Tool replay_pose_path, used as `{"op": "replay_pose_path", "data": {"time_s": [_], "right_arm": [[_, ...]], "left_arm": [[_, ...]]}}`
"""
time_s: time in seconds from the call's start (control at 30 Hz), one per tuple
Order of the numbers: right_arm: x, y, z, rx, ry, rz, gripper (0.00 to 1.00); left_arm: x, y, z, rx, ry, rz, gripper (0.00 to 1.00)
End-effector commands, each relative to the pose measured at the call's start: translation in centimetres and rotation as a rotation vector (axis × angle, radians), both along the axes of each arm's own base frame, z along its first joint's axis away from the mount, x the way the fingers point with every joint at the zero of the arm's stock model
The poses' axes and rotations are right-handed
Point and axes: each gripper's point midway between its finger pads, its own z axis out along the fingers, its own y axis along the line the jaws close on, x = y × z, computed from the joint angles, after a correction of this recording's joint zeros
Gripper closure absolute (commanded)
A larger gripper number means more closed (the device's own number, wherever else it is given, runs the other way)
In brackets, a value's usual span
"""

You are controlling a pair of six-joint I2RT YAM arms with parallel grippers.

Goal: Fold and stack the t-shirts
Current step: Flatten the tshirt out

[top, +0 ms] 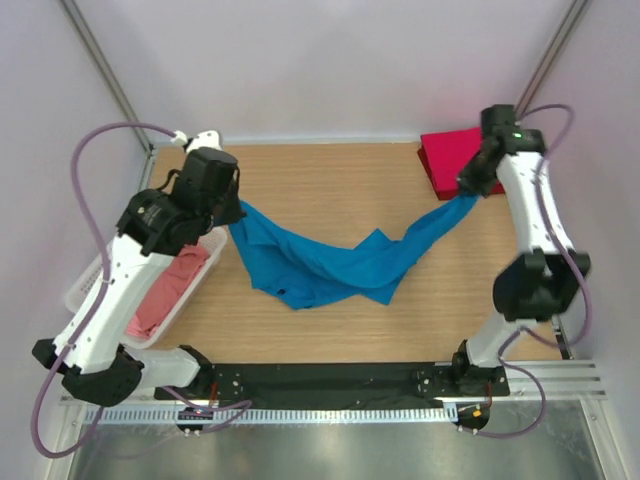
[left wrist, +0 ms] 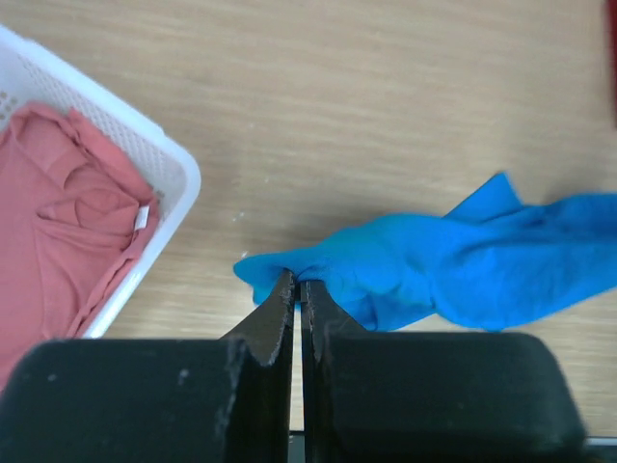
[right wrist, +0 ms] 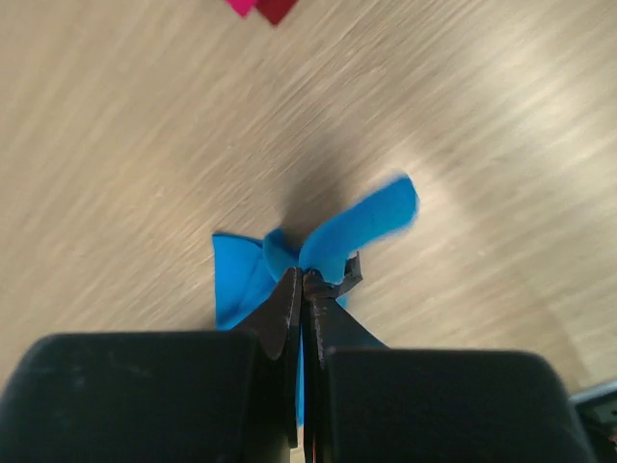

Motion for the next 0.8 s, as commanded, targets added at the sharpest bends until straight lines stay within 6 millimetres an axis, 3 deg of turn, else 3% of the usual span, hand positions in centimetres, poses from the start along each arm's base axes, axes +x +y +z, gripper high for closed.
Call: {"op": "replay_pose_path", "data": {"time_s": [0.0, 0.13, 0.17, 0.2, 0.23, 0.27, 0.3, 0.33, 0.4, 0.43, 0.53, 0.57, 0.6, 0.63, 0.67, 0.7, 0.73, 0.77], "right_arm": [[5.4, 6.2, -5.7, 0.101, 0.054, 0.194, 0.99], [9.8, 10.4, -8.4, 0.129, 0.083, 0.282, 0.99], [10.3, 13.1, -8.7, 0.161, 0.078, 0.343, 0.99], [12.3, 14.5, -9.8, 0.174, 0.075, 0.372, 0.99], [13.0, 15.8, -10.3, 0.183, 0.076, 0.401, 0.99], [13.3, 17.9, -10.7, 0.190, 0.078, 0.458, 0.99], [14.4, 18.9, -9.5, 0.192, 0.047, 0.485, 0.98], [15.0, 19.4, -11.8, 0.182, 0.088, 0.494, 0.95], [15.5, 19.9, -11.6, 0.167, 0.075, 0.509, 0.86], [15.5, 19.3, -10.9, 0.143, 0.064, 0.494, 0.69], [13.4, 16.2, -9.9, 0.066, 0.116, 0.387, 0.57], [12.1, 14.9, -7.8, 0.038, 0.107, 0.329, 0.56], [9.4, 13.6, -8.0, 0.026, 0.191, 0.240, 0.55], [7.9, 12.8, -7.5, 0.013, 0.215, 0.173, 0.54], [5.9, 11.5, -4.7, -0.008, 0.181, 0.106, 0.53], [3.1, 10.9, -6.0, -0.009, 0.265, 0.062, 0.53], [1.7, 11.0, -6.0, 0.044, 0.267, -0.051, 0.52], [-0.7, 11.5, -3.6, 0.122, 0.216, -0.073, 0.52]], "left_arm": [[0.6, -0.9, -3.4, 0.017, 0.062, -0.021, 1.00], [0.5, -0.9, -6.3, 0.051, 0.131, -0.023, 1.00], [0.4, -0.8, -6.8, 0.053, 0.145, -0.022, 1.00], [0.5, -0.8, -7.3, 0.054, 0.159, -0.017, 1.00], [0.4, -0.7, -7.9, 0.057, 0.180, -0.012, 1.00], [0.7, -0.3, -8.8, 0.058, 0.214, 0.009, 1.00], [0.8, -0.4, -9.4, 0.049, 0.241, 0.008, 1.00], [0.8, -0.2, -9.9, 0.052, 0.266, 0.016, 1.00], [1.4, 0.3, -10.8, 0.063, 0.300, 0.040, 1.00], [1.6, 0.5, -10.9, 0.065, 0.305, 0.050, 0.99], [2.3, 0.8, -11.3, 0.055, 0.311, 0.075, 1.00], [2.8, 0.8, -11.4, 0.048, 0.304, 0.080, 1.00], [3.0, 0.8, -11.6, 0.048, 0.306, 0.081, 1.00], [3.1, 0.8, -12.0, 0.048, 0.312, 0.082, 1.00], [3.2, 0.5, -12.2, 0.044, 0.314, 0.074, 1.00], [3.7, 0.3, -12.4, 0.039, 0.306, 0.068, 1.00], [3.8, 0.2, -12.9, 0.044, 0.315, 0.061, 1.00], [3.9, 0.1, -13.1, 0.044, 0.320, 0.053, 1.00]]}}
